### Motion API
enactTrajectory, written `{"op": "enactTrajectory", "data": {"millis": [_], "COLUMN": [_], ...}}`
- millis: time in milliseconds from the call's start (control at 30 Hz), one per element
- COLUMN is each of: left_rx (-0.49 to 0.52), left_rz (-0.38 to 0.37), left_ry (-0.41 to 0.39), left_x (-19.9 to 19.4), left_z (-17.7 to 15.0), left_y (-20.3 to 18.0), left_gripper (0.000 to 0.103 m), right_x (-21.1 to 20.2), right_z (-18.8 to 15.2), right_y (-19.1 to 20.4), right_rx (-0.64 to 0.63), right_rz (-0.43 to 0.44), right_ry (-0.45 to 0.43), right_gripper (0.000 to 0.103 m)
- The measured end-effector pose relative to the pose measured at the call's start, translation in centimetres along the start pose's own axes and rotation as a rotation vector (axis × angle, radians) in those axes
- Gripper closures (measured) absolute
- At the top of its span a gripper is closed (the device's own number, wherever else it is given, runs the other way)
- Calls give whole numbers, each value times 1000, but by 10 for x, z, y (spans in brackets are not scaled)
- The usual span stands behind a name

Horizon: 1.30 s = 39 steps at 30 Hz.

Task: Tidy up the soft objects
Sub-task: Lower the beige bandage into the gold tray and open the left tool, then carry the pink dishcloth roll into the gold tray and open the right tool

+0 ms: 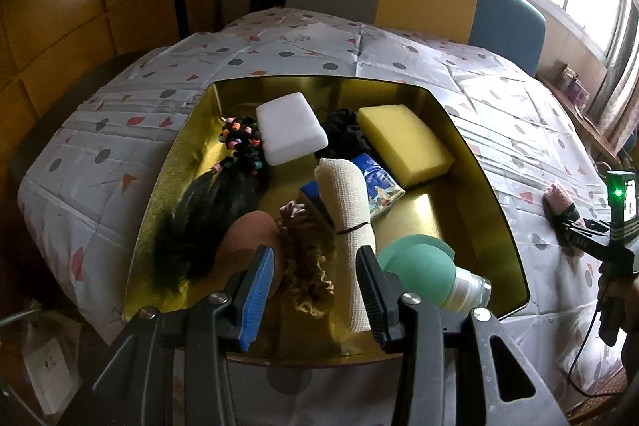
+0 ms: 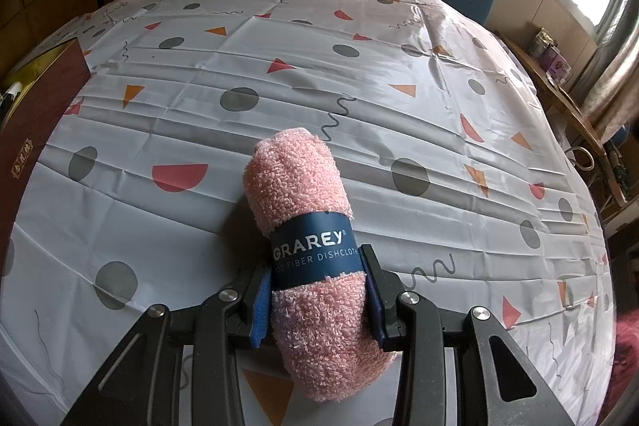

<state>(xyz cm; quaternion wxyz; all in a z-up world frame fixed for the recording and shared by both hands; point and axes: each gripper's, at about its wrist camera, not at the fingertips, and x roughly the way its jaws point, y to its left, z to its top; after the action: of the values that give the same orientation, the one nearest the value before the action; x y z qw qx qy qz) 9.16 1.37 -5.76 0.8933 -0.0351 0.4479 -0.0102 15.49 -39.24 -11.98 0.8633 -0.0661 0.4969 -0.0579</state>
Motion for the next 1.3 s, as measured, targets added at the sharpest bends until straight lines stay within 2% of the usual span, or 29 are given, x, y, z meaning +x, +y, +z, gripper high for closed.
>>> {"op": "enactTrajectory", "data": {"millis": [167, 333, 467, 533, 633, 700, 767, 1133, 1300], "left_rx": [5, 5, 11, 21, 19, 14, 6, -10, -10], "left_rz": [13, 15, 13, 18, 16, 16, 20, 9, -5], "left_ry": [-18, -44, -60, -68, -70, -71, -70, -66, -98], "left_x": [-9, -23, -31, -34, -37, -39, -39, -43, -54], "left_z": [-2, -4, -6, -7, -8, -9, -10, -13, -13], "left_y": [1, 3, 3, 3, 5, 7, 9, 16, 24], "left_gripper": [59, 59, 59, 59, 59, 59, 59, 59, 59], "right_x": [0, -4, -10, -11, -12, -11, -12, -8, -3], "right_z": [2, 4, 5, 6, 7, 7, 6, 3, 0], "right_y": [-4, -1, 0, -2, -6, -7, -6, 0, 10], "right_rx": [20, 17, 20, 33, 60, 56, 50, 11, -39], "right_rz": [16, 38, 39, 43, 64, 59, 52, 29, -26], "right_ry": [10, 0, -31, -41, -47, -49, -56, -44, -5], "right_gripper": [60, 50, 38, 38, 45, 61, 65, 67, 69]}}
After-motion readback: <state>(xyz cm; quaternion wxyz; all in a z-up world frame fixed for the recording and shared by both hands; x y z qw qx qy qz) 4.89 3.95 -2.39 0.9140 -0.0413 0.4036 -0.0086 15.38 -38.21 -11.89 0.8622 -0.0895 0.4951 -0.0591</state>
